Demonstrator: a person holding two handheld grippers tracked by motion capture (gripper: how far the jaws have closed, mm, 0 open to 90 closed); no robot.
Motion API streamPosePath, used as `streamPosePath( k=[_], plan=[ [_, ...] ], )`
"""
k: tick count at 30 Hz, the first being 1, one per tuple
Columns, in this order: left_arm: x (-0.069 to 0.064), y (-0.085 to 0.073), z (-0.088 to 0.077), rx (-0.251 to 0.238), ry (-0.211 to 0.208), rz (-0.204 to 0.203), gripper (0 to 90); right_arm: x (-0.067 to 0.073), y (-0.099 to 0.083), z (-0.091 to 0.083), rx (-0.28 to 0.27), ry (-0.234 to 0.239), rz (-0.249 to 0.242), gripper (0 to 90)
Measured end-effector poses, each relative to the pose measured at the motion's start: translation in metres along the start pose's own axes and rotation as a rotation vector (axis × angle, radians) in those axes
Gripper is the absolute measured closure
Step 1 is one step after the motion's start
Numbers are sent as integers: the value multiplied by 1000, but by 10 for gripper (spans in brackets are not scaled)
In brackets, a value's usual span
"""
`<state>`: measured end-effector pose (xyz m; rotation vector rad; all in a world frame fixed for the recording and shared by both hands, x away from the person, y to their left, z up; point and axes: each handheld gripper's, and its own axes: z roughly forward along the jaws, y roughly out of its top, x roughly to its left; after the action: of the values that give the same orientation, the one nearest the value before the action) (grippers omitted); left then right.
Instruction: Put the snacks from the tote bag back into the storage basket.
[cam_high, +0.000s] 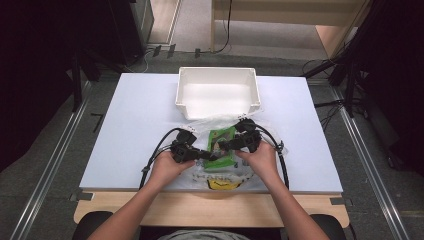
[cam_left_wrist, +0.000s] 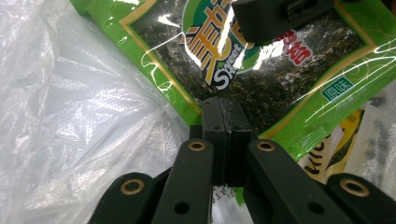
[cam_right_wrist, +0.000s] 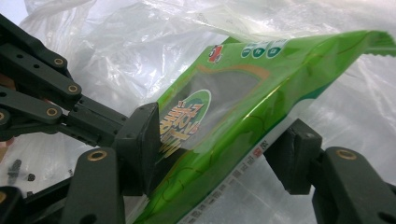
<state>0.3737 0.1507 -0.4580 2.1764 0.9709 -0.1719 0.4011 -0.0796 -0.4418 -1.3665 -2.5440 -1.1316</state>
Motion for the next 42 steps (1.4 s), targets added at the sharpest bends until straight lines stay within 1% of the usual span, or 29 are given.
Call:
streamPosePath(
  k=[3, 4, 9, 12, 14, 16, 18, 19, 21, 24, 28, 30, 36, 40, 42],
  plan=[
    [1, 0, 0, -2, 0, 4, 900, -1, 0, 0, -3, 13, -3, 428],
    [1, 0, 0, -2, 0, 4, 900, -1, -1, 0, -1, 20, 2, 432],
    [2, 0, 0, -12, -6, -9, 900, -5, -2, 1, 10, 63, 15, 451],
    [2, -1, 0, -15, -13, -8, 899, -5, -1, 0, 14, 68, 7, 472],
    [2, -1, -1, -19, -19, -5, 861, -5, -1, -1, 9, 67, -1, 490],
    [3, -2, -2, -28, -23, 0, 843, -5, -1, -2, 11, 62, -6, 498],
    [4, -3, -3, -35, -39, -26, 795, -4, -1, -2, 11, 59, -8, 505],
    [4, -3, -4, -22, -31, -32, 781, -3, -1, -3, 12, 55, -7, 510],
    [4, -3, -6, -14, -18, -34, 752, -2, -1, -5, 2, 54, -22, 524],
    [6, -4, -8, -15, -29, -48, 706, -1, -1, -11, -18, 63, -27, 560],
    [6, -4, -8, -14, -59, -67, 635, 1, -1, -17, -38, 72, -44, 590],
    [5, -4, -8, -19, -75, -65, 604, 2, -1, -19, -41, 73, -46, 598],
    [4, -4, -10, -22, -91, -68, 557, 4, -1, -23, -51, 86, -51, 627],
    [4, -4, -11, -25, -89, -65, 514, 4, -1, -28, -60, 97, -37, 647],
    [5, -3, -12, -26, -87, -64, 503, 4, -1, -30, -69, 93, -40, 655]
  ],
)
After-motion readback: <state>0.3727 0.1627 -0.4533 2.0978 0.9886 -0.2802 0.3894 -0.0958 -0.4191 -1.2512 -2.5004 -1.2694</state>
